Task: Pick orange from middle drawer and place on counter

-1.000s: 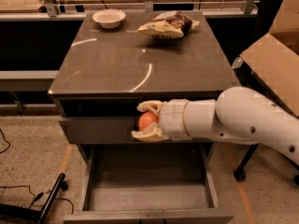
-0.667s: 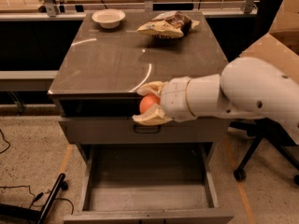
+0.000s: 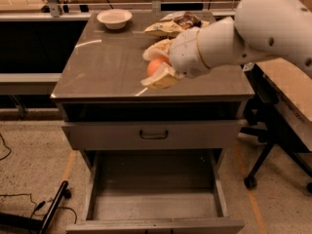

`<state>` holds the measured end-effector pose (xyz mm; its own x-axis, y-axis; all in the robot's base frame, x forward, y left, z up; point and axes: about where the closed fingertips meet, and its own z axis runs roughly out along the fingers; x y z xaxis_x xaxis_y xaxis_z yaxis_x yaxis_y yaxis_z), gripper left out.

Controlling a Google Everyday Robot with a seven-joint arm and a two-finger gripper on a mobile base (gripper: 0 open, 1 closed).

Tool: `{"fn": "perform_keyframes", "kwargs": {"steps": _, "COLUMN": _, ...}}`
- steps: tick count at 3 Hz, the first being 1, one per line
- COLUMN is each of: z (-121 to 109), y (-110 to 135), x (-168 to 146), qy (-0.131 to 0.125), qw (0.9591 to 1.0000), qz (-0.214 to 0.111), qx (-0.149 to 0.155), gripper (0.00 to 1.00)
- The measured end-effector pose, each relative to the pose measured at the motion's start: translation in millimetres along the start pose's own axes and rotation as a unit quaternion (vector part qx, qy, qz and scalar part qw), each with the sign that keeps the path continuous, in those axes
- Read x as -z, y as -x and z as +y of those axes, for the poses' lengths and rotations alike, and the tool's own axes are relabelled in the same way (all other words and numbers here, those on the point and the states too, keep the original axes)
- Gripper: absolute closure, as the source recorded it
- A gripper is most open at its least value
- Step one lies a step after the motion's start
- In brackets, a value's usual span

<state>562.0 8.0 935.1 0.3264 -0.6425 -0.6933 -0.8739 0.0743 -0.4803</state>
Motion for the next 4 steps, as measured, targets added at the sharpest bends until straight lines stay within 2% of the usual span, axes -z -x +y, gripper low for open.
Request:
{"fn": "perform_keyframes", "kwargs": {"steps": 1, "z": -44, "y": -3, "x": -19, "qy": 0.026, "qw": 0.9996, "qz": -0.005, "qx": 0.013, "gripper": 1.0}}
{"fn": "perform_keyframes", "kwargs": {"steps": 2, "z": -91, "y": -9, "x": -35, "qy": 0.019, "qw": 0.9995, "qz": -0.014, "qx": 0.023, "gripper": 1.0}}
{"fn": "perform_keyframes", "kwargs": {"steps": 3, "z": -129, "y": -22, "x": -45, "qy": -0.012, "qw": 0.9994, "qz": -0.014, "qx": 0.028, "gripper": 1.0}}
{"fn": "perform_keyframes", "kwargs": {"steps": 4, "z": -149, "y": -39, "x": -62, "qy": -0.032, "qw": 0.9989, "qz": -0.023, "qx": 0.025, "gripper": 1.0}}
